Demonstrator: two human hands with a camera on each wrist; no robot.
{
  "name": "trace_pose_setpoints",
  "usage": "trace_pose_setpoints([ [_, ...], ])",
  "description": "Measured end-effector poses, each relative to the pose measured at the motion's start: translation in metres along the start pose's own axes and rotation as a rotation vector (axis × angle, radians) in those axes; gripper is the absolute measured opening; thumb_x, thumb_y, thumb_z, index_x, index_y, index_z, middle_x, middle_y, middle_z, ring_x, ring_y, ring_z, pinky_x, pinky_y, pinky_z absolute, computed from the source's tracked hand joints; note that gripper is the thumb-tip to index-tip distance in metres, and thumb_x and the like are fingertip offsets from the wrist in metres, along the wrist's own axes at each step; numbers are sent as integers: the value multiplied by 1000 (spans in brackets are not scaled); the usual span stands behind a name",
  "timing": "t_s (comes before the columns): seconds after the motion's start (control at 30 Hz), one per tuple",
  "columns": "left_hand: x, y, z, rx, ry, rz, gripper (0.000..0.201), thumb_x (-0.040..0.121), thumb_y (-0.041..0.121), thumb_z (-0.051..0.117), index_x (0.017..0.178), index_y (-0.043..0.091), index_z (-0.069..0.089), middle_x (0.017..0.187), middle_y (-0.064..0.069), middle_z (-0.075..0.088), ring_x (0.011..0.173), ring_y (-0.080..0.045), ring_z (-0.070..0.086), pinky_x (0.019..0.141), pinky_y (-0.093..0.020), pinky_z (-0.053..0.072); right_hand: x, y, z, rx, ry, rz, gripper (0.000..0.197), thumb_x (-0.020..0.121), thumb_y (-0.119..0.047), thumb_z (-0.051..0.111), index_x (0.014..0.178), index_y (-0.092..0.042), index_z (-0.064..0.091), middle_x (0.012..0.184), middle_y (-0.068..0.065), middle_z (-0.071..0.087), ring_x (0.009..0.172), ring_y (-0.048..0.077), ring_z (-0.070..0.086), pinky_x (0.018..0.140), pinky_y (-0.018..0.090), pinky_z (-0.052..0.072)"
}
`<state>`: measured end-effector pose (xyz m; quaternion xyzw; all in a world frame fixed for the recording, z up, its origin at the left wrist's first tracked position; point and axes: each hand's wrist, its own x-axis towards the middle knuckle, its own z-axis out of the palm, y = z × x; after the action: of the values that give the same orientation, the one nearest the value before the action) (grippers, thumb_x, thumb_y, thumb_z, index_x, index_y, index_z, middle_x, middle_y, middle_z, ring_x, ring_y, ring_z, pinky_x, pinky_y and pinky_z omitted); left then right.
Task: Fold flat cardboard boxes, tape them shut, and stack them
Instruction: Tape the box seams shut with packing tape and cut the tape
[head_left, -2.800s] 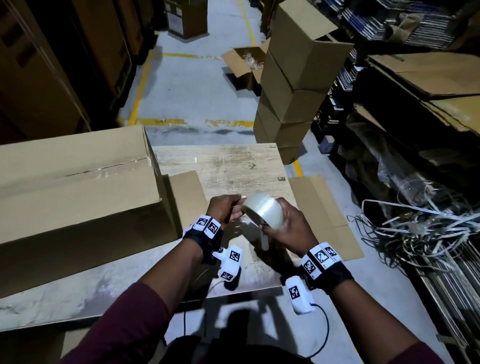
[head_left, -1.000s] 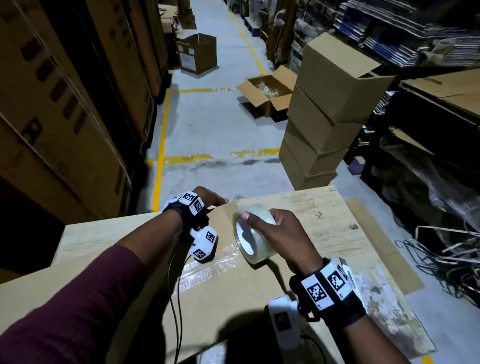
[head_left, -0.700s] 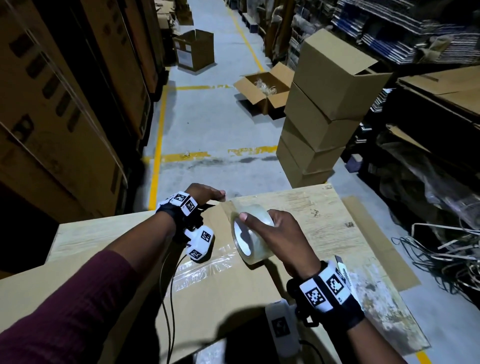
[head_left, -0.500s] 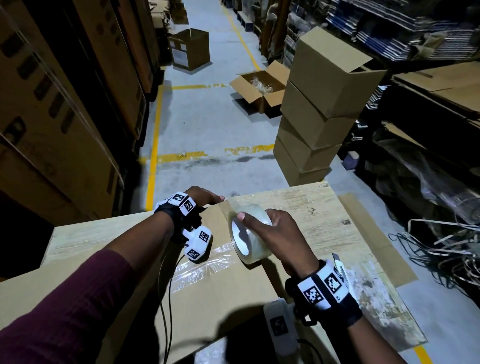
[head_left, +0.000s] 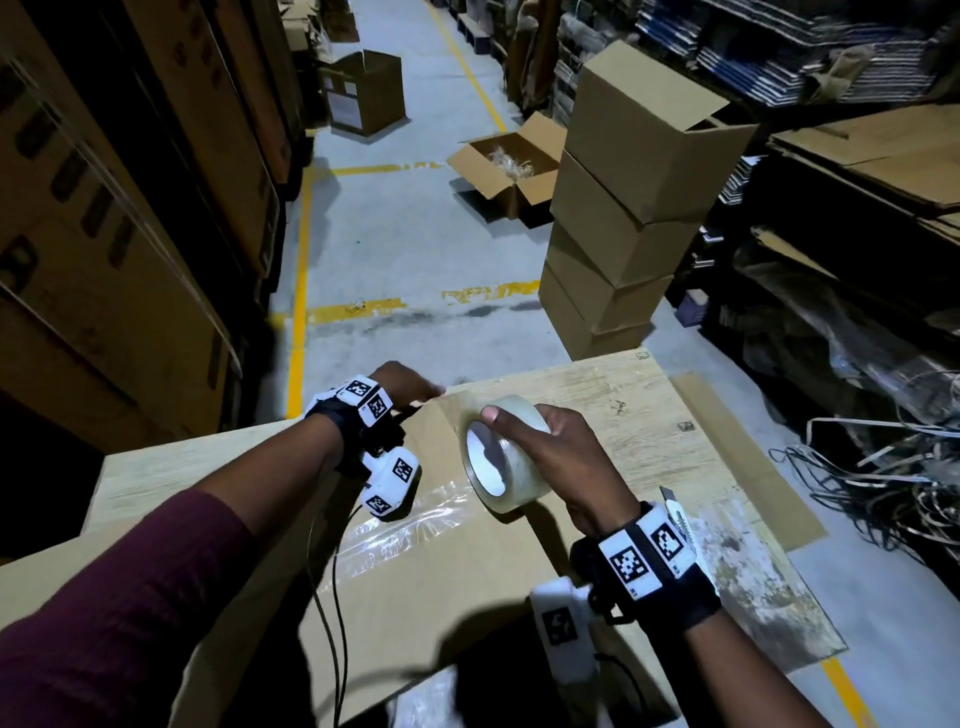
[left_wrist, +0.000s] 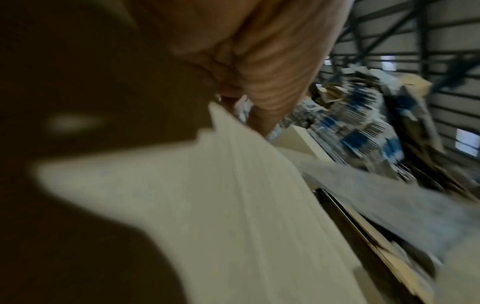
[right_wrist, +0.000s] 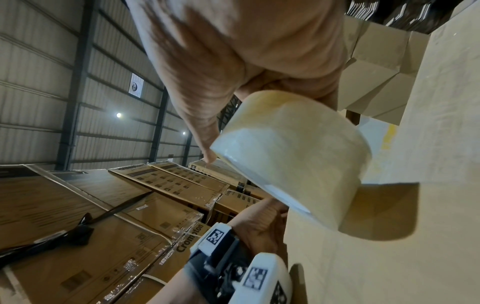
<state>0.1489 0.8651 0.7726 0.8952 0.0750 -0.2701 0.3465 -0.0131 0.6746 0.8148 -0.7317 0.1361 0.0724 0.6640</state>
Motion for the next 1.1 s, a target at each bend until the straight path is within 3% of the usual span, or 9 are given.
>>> trace_pose_setpoints([
  [0.07, -8, 3, -3, -84, -71, 42, 38, 84, 44, 77, 74, 8, 70, 69, -2, 64, 57, -17, 55, 61, -25, 44, -2, -2, 0, 1, 6, 14, 61, 71, -62, 81, 95, -7, 75, 94, 14, 76, 92, 30, 74, 78, 36, 53],
  [0.17, -19, -1, 1, -86, -64, 109, 45, 80, 42, 82, 57, 10, 59, 48, -1, 56, 46, -18, 49, 58, -24, 41, -7, -4, 0, -1, -8, 34, 55, 77, -58, 80, 93, -6, 76, 90, 13, 77, 85, 26, 75, 75, 34, 54],
  [0.37, -16, -6, 14, 27, 74, 226, 31, 82, 45, 79, 74, 16, 77, 73, -3, 73, 72, -19, 67, 62, -22, 45, -21, -6, -18, 33, -62, 108, 77, 77, -58, 77, 103, 14, 66, 96, 26, 73, 80, 26, 67, 75, 36, 48],
  [0.57, -12, 1, 17, 167, 106, 278, 34, 86, 47, 74, 89, 14, 80, 96, -9, 76, 94, -27, 68, 80, -32, 53, -83, 8, -46, 17, -128, 117, 67, 94, -46, 68, 88, 20, 61, 83, 36, 65, 71, 29, 63, 73, 34, 47],
  [0.73, -12, 3, 16, 311, 111, 322, 40, 90, 51, 67, 95, 14, 79, 100, -9, 74, 95, -28, 67, 80, -32, 51, -124, 17, -52, -4, -116, 149, 66, 95, -45, 66, 83, 20, 61, 76, 36, 66, 63, 32, 65, 67, 33, 53],
  [0.8, -14, 5, 15, 336, 100, 330, 43, 91, 51, 67, 94, 10, 78, 100, -11, 74, 95, -29, 67, 79, -32, 50, -131, 23, -52, -71, -67, 156, 68, 91, -52, 68, 75, 13, 60, 72, 36, 62, 60, 30, 61, 64, 30, 47],
  [0.93, -16, 5, 13, 364, 100, 310, 48, 88, 55, 67, 90, 8, 77, 94, -14, 73, 91, -32, 68, 79, -33, 51, -135, 30, -47, -170, -45, 159, 78, 88, -60, 68, 80, 17, 57, 82, 44, 58, 62, 31, 58, 68, 35, 41],
  [1.0, -16, 3, 12, 366, 97, 309, 50, 88, 56, 66, 86, 8, 76, 87, -14, 72, 87, -32, 68, 74, -32, 49, -134, 28, -45, -234, -39, 152, 71, 90, -57, 68, 67, 9, 57, 68, 37, 54, 54, 25, 53, 61, 30, 39],
  [1.1, -15, 2, 12, 367, 89, 310, 51, 88, 58, 66, 81, 8, 75, 80, -13, 71, 83, -31, 68, 67, -28, 45, -135, 26, -44, -353, 6, 123, 57, 93, -52, 66, 56, -14, 45, 53, 9, 35, 44, 17, 34, 46, 23, 26],
])
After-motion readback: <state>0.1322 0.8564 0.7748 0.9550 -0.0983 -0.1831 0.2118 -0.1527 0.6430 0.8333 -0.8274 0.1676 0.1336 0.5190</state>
